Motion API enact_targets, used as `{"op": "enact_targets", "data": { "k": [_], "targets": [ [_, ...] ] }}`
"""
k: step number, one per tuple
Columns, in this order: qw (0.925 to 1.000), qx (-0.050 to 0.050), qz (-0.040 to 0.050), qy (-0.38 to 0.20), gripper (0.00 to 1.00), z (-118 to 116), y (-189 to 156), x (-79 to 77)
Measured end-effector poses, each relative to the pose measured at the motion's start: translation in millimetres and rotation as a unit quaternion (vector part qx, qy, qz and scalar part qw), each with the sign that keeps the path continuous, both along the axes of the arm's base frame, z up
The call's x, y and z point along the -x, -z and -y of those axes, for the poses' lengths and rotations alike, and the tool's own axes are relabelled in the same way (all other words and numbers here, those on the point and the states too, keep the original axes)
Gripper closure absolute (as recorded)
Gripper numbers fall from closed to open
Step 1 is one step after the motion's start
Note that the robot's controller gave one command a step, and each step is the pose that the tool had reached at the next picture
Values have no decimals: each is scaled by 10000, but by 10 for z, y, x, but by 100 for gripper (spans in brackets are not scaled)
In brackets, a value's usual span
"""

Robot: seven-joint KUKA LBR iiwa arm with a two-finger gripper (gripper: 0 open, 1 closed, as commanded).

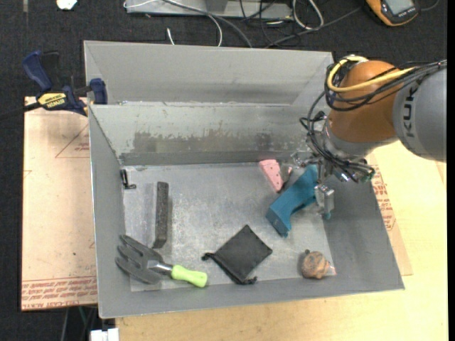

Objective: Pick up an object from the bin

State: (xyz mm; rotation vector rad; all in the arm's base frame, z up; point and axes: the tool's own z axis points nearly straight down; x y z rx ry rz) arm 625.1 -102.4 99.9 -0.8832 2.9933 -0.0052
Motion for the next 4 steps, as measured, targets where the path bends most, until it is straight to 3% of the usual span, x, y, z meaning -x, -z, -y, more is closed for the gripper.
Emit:
{"op": "enact_targets", "data": {
  "k": [1, 2, 3, 4],
  "targets": [
    [9995, 19, -15, -321, 0, 40, 314, -67],
    [10000, -9, 29, -54, 100, 151, 292, 39],
    [10000, -10, 27, -54, 100, 151, 287, 40],
    [10000, -22, -40, -60, 100, 138, 21, 82]
  ]
}}
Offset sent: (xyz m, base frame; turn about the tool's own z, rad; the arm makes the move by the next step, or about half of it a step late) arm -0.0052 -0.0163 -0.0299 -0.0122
